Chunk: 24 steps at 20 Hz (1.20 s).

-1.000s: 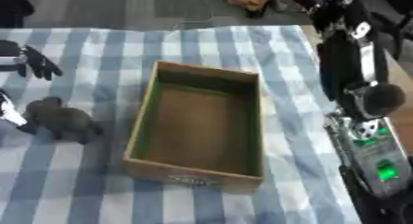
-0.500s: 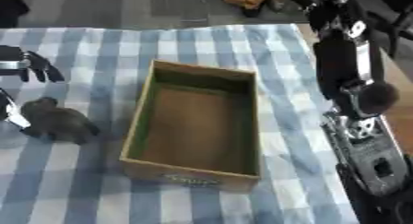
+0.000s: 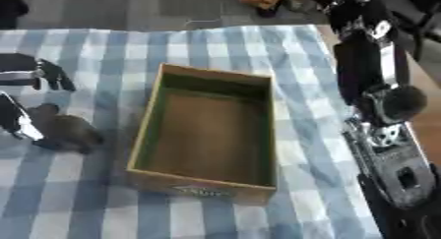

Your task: Pick up objects on the table and place them in the box.

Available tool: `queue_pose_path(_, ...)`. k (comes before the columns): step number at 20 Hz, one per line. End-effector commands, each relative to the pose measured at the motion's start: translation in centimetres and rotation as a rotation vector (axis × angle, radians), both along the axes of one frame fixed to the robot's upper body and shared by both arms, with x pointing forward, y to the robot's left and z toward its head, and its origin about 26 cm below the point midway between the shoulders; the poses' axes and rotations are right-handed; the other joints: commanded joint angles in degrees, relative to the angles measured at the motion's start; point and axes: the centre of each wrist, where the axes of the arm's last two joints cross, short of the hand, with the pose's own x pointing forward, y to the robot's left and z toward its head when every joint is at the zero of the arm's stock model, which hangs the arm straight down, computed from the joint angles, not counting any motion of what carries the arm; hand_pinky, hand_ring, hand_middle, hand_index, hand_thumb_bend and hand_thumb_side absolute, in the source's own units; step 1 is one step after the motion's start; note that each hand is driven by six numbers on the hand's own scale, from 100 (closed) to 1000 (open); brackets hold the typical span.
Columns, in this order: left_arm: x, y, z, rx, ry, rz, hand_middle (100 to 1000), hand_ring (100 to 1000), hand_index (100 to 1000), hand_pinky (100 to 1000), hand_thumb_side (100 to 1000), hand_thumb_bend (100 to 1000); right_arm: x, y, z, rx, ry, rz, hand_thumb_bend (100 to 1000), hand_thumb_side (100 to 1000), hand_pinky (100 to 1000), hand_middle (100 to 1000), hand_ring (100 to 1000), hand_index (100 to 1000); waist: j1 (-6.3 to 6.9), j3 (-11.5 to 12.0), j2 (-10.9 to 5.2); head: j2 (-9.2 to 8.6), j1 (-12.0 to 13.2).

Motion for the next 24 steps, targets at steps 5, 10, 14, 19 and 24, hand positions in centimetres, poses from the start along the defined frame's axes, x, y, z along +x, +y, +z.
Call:
queue_pose_path(5,0.5,0.6,0.3,0.023,-0.013,0.011,740,768,830,688,426,854,0.0,0.0,0.8,-0.003,-0.024,0.010,905,973,903,716,1000,912,0.03,-0.1,-0.53,0.80,-0.1)
queue_pose_path(10,0.9,1.2,-0.5,0.040,-0.005,0.022,725,759,812,679,428,853,0.0,0.1,0.9,0.000,-0.027,0.012,898,975,904,715,1000,912,0.00,-0.2,-0.27,0.92,0.0)
queue_pose_path(14,1.2,1.5,-1.0,0.039,-0.001,0.024,727,755,813,675,423,854,0.0,0.1,0.9,0.002,-0.029,0.012,902,978,904,714,1000,913,-0.02,-0.3,-0.05,0.84,0.0)
queue_pose_path(19,1.6,1.9,-1.4,0.034,-0.005,0.020,727,754,813,672,433,855,0.0,0.1,1.0,0.003,-0.032,0.012,901,981,904,714,1000,913,-0.08,-0.5,0.30,0.87,0.0)
queue_pose_path(24,1.9,2.2,-1.8,0.031,-0.011,0.026,715,746,806,664,435,856,0.0,0.1,1.0,0.003,-0.033,0.010,898,988,906,713,1000,913,0.01,-0.5,0.66,1.01,-0.1)
